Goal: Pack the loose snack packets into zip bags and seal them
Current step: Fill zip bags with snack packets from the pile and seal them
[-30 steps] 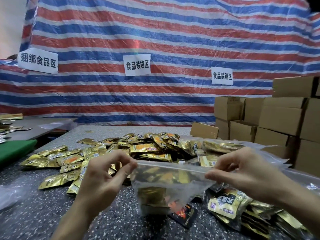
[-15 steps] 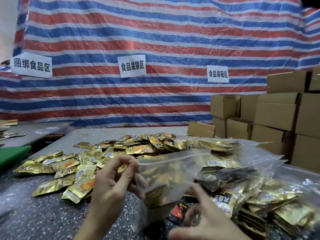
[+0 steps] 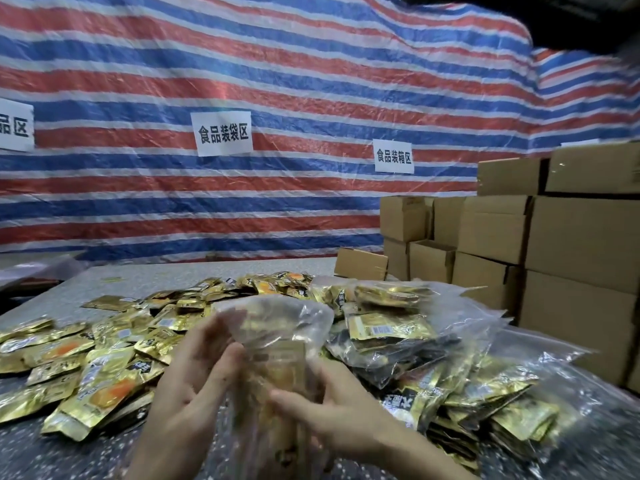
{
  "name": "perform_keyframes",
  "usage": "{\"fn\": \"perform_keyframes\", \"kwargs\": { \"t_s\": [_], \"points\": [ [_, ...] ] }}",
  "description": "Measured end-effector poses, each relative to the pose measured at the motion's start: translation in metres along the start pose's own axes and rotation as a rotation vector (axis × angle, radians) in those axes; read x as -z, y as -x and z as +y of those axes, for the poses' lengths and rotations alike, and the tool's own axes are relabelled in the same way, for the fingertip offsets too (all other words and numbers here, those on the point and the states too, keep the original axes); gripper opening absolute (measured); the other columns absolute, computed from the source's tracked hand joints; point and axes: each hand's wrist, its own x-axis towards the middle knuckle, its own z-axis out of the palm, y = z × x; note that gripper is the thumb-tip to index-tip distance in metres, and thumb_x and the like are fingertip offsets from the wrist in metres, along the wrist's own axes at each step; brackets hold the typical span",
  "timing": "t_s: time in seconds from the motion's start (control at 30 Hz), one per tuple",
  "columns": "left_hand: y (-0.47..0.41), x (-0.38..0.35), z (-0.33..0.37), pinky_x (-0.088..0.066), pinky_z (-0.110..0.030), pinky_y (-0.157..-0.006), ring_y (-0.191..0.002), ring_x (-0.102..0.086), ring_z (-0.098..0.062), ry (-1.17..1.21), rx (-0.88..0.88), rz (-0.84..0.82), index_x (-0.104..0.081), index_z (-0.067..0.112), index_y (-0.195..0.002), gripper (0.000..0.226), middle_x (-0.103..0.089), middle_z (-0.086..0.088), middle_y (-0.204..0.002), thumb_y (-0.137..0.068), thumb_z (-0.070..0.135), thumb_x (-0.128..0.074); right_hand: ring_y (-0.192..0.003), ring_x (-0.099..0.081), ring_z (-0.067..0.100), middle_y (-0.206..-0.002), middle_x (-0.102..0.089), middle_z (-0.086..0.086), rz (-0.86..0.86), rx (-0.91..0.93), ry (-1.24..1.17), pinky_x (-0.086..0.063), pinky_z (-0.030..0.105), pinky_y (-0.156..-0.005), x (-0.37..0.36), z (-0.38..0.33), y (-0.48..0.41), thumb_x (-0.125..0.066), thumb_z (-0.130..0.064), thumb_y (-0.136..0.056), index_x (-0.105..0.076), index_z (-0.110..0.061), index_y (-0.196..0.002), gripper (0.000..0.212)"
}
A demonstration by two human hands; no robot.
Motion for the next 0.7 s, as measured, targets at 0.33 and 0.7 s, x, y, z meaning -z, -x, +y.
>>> {"fn": "perform_keyframes", "kwargs": {
  "t_s": [0.33, 0.7],
  "points": [
    [0.025, -0.028, 0.000, -0.032, -0.011, -0.098, -0.132, -0.032, 0.020, -0.485, -0.011, -0.156, -0.039, 0.049, -0.140, 0.057, -0.034, 0.048, -0.139, -0.085, 0.049, -0.052, -0.099, -0.071, 0.031, -0.117, -0.068, 0.013, 0.629, -0.245, -0.132, -0.059, 0.051, -0.088, 0.097, -0.049, -0.084, -0.067, -0.036, -0.094, -0.052, -0.006, -0.130, 0.049],
    [0.027, -0.026, -0.009, -0.032, -0.022, -0.106, -0.131, -0.035, 0.016, -0.595, -0.062, -0.167, -0.047, 0.048, -0.132, 0.041, -0.039, 0.047, -0.135, -0.092, 0.042, -0.053, -0.123, -0.048, 0.036, -0.134, -0.055, 0.018, 0.499, -0.722, 1.080, -0.040, 0.039, -0.088, 0.143, -0.022, -0.126, -0.065, -0.040, -0.091, -0.057, -0.009, -0.127, 0.048]
  ]
}}
